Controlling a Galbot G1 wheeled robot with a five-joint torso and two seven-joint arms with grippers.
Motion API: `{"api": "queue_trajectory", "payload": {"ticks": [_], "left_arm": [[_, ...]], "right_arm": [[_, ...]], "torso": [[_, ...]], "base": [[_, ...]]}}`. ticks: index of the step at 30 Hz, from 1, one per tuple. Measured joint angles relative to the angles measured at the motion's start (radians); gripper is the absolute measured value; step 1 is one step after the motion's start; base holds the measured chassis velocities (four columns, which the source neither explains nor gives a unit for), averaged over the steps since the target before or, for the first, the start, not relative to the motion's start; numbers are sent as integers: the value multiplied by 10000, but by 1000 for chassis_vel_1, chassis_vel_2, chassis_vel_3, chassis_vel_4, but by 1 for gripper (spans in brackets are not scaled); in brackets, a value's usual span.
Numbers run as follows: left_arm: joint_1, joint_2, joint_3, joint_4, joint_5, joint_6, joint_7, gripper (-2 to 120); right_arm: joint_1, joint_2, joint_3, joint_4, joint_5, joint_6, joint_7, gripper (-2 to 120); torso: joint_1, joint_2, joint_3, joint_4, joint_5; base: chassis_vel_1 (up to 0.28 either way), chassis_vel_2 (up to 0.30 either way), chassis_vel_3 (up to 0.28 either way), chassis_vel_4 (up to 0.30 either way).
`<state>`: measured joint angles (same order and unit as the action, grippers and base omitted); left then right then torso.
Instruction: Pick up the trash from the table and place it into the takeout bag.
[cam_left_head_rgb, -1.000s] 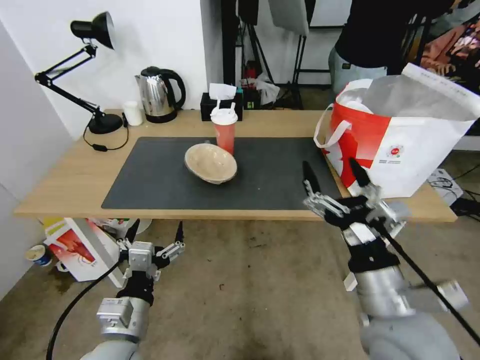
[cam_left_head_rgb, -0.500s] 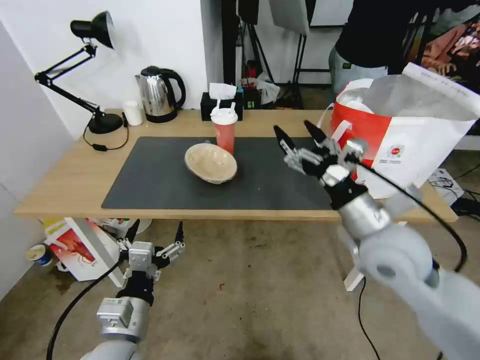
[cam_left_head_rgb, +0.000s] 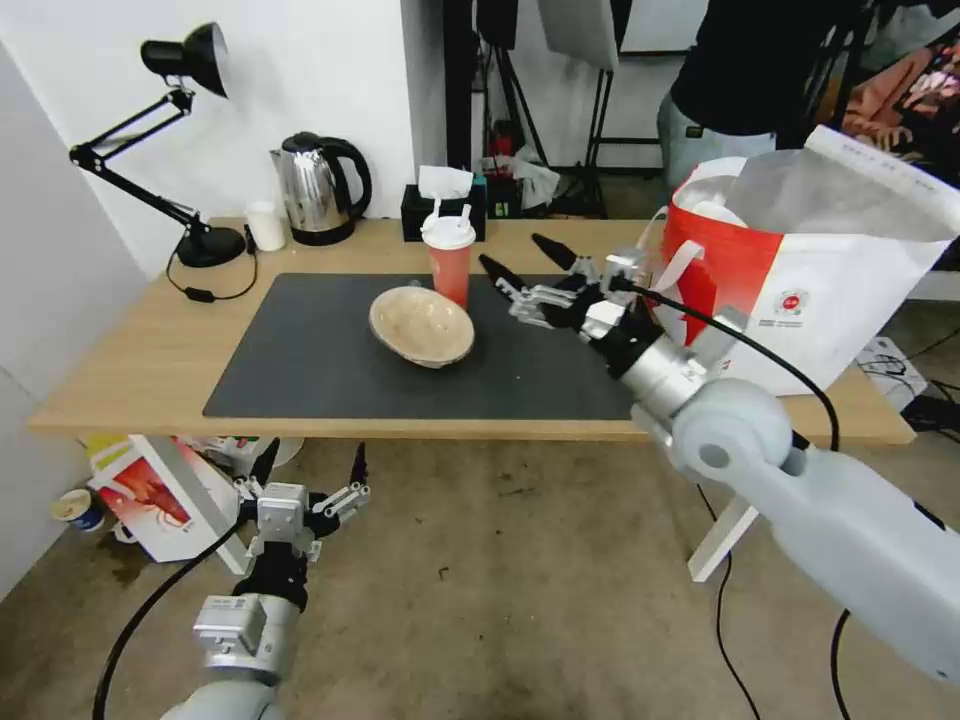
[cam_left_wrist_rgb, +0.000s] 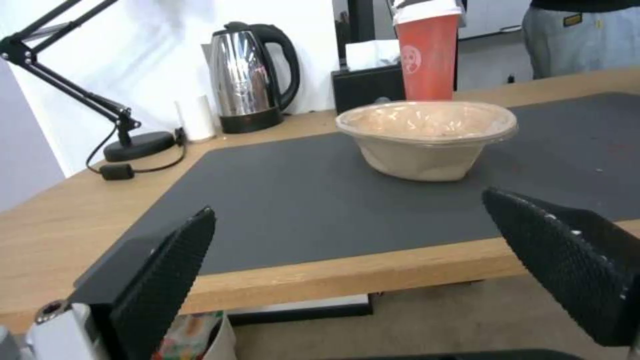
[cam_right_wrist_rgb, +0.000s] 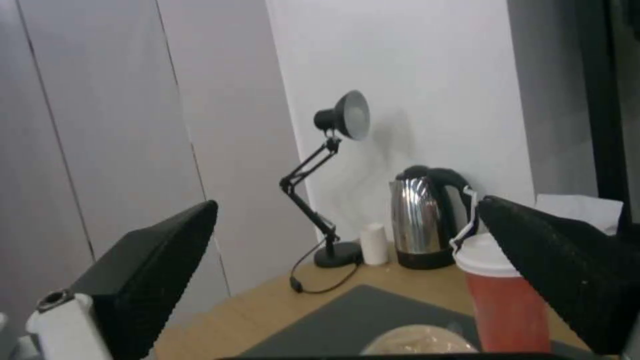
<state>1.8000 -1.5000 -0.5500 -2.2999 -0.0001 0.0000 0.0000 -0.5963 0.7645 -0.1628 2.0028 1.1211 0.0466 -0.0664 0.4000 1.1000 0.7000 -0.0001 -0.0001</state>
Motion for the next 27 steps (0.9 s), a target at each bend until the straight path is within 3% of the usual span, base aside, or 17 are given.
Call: {"api": "queue_trajectory", "payload": {"ticks": [27], "left_arm": [[0,0,0,0,0,0,0,100]], "right_arm": [[1442,36,-1520,-729,-359,-441,556,100]], "torso": [[0,0,0,1,1]], "base": [[0,0,0,0]]}}
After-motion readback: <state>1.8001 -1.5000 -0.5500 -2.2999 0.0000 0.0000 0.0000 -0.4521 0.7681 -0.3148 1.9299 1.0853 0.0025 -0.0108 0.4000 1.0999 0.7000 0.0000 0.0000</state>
